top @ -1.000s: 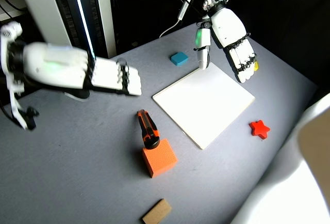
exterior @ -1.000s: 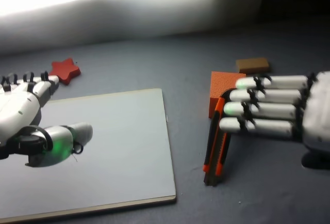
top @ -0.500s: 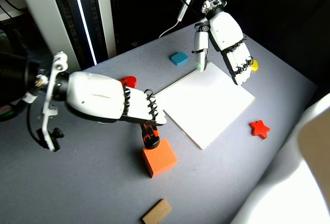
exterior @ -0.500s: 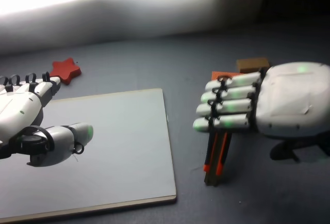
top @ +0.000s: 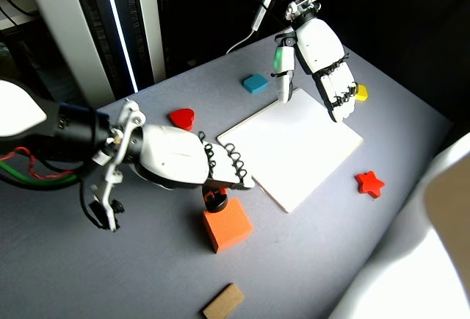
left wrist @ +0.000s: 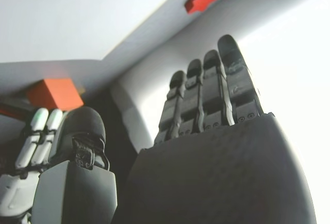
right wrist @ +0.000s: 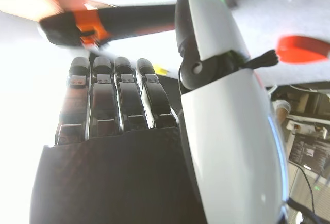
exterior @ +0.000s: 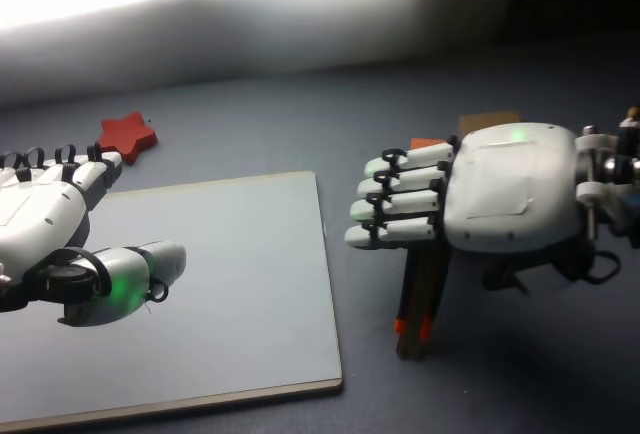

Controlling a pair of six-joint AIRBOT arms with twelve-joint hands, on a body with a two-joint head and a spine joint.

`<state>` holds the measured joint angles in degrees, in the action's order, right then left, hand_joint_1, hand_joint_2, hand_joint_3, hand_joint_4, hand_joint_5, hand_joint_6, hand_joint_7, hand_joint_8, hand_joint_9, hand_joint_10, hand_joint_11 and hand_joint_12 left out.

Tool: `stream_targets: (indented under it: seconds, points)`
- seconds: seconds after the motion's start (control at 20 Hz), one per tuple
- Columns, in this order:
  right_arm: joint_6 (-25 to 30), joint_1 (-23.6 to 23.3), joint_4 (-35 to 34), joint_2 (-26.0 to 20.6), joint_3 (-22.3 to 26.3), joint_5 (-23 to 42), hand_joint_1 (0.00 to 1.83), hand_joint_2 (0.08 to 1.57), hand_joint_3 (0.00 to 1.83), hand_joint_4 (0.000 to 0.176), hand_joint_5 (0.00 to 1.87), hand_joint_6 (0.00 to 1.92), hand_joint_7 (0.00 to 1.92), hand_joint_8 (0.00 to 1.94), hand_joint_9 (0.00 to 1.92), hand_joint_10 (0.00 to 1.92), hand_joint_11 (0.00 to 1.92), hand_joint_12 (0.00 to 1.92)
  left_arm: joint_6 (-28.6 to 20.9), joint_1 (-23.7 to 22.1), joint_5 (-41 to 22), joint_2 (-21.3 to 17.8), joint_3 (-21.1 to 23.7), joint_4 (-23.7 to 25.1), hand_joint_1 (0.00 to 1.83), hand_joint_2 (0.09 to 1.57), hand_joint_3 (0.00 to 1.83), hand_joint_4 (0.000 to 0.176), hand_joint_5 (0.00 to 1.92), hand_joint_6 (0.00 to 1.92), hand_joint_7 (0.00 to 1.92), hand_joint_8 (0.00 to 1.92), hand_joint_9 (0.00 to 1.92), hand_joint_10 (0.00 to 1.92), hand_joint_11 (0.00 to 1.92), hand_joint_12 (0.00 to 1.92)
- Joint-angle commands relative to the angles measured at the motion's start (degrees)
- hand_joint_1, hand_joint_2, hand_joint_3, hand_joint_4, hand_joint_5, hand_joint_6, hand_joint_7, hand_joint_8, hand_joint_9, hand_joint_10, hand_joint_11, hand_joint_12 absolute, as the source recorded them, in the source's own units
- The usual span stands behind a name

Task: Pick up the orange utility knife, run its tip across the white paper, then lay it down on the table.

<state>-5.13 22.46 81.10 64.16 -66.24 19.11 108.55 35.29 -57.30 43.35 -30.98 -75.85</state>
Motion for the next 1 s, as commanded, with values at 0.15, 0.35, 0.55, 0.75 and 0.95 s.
stream_targets:
  seconds: [0.15, 0.35, 0.55, 0.75, 0.95]
  points:
    - [-1.7, -0.1, -1.5, 2.2, -1.5, 1.7, 1.09, 1.11, 0.0, 0.0, 0.0, 0.0, 0.0, 0.0, 0.0, 0.0, 0.0, 0.0, -0.1, -0.3, -4.5, -0.2, 0.0, 3.6, 0.1, 1.26, 0.0, 0.007, 0.03, 0.01, 0.07, 0.0, 0.07, 0.01, 0.0, 0.42]
    - [-3.5, 0.6, -1.5, 4.8, -3.1, 2.5, 1.1, 1.11, 0.0, 0.0, 0.0, 0.0, 0.0, 0.0, 0.0, 0.0, 0.0, 0.0, -0.1, -0.3, -5.5, 0.7, -0.2, 4.1, 0.09, 1.26, 0.0, 0.004, 0.05, 0.01, 0.08, 0.0, 0.06, 0.0, 0.0, 0.41]
    - [-5.7, 1.3, -1.5, 6.8, -5.1, 3.5, 1.14, 1.11, 0.0, 0.0, 0.0, 0.0, 0.0, 0.0, 0.0, 0.0, 0.0, 0.0, -0.4, -0.1, -5.5, 1.2, -0.2, 4.1, 0.08, 1.27, 0.0, 0.003, 0.05, 0.0, 0.06, 0.0, 0.04, 0.0, 0.0, 0.28]
    - [-6.2, 1.5, -1.5, 8.0, -7.0, 3.6, 1.15, 1.11, 0.0, 0.0, 0.0, 0.0, 0.0, 0.0, 0.0, 0.0, 0.0, 0.0, -0.4, 0.0, -5.5, 1.3, -0.3, 4.1, 0.08, 1.27, 0.0, 0.0, 0.06, 0.0, 0.07, 0.0, 0.05, 0.01, 0.0, 0.35]
    - [-6.2, 1.7, -1.5, 8.2, -7.8, 3.6, 1.1, 1.15, 0.02, 0.0, 0.0, 0.0, 0.0, 0.0, 0.0, 0.0, 0.0, 0.0, -0.4, 0.3, -5.5, 1.3, -0.3, 4.1, 0.1, 1.27, 0.0, 0.001, 0.07, 0.0, 0.08, 0.0, 0.06, 0.01, 0.0, 0.41]
